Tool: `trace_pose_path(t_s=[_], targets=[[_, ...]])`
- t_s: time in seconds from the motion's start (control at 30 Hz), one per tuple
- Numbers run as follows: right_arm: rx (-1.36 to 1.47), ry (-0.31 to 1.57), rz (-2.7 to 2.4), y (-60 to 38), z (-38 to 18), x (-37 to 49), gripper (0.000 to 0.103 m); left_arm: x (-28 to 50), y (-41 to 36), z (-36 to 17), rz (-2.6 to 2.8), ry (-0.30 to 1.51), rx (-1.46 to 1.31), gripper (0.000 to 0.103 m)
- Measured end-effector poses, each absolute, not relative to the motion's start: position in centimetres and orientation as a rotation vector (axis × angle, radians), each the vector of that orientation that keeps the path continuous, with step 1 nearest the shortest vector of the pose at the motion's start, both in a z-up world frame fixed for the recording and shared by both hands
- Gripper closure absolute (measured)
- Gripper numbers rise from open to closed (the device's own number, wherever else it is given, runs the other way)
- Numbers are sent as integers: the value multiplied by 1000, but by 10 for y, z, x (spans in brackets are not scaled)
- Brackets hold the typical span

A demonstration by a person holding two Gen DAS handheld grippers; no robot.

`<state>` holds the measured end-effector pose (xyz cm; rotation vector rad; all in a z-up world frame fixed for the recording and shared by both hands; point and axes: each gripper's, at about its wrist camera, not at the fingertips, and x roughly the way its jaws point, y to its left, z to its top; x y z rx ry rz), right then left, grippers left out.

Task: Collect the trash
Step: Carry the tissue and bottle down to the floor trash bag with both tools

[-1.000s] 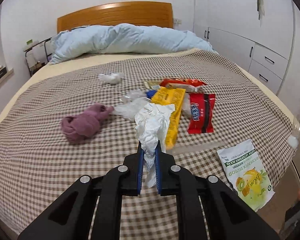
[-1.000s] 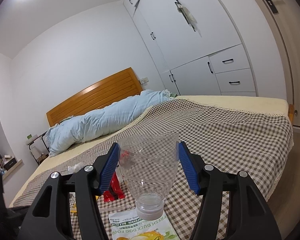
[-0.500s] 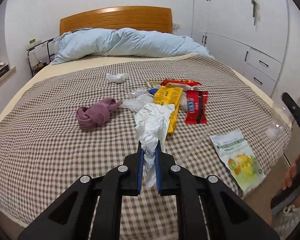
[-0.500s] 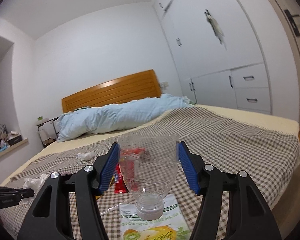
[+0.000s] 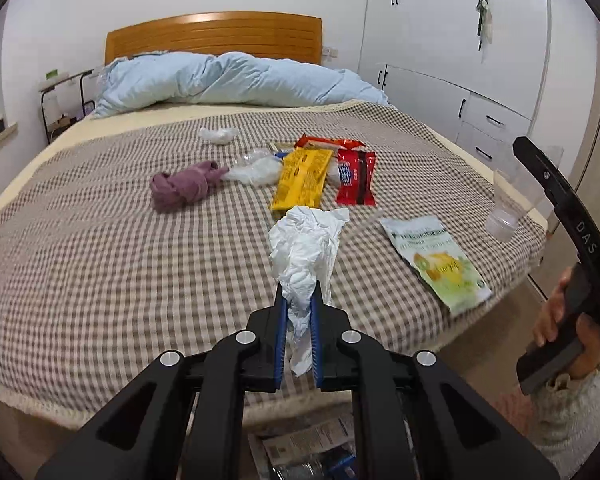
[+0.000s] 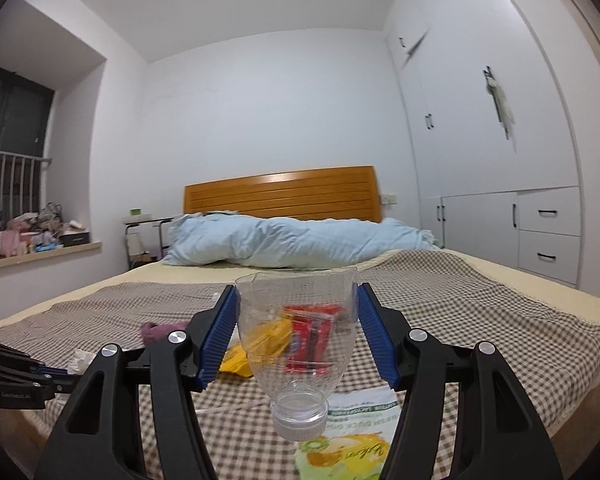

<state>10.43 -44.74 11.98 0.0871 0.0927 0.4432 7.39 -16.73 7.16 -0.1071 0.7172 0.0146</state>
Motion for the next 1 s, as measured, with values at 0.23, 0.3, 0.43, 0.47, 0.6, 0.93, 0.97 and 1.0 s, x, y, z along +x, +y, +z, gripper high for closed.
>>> trace_pose_path(t_s=[0.23,0.3,0.43,0.47,0.6,0.93,0.97,1.0], targets=[[72,124,531,-440,113,79,44,45,-168,63,1,724,-113,95],[61,126,545,-436,111,72,44,37,-169,60,-3,726,-112,95],[64,171,573,-432,100,60,44,22,-172,53,-7,727,-113,95],[66,186,577,-431,97,57,44,19,-172,51,-9,731,-116,95],[53,241,596,-425,82,41,44,6,-171,37,-19,749,-118,95],[16,375,600,-413,39,7,44,-17,-161,-3,-56,818,-167,95],[10,385,601,-412,36,4,44,-20,-161,-8,-62,824,-171,95],[4,391,600,-411,33,1,44,-23,-161,-11,-63,826,-169,95]])
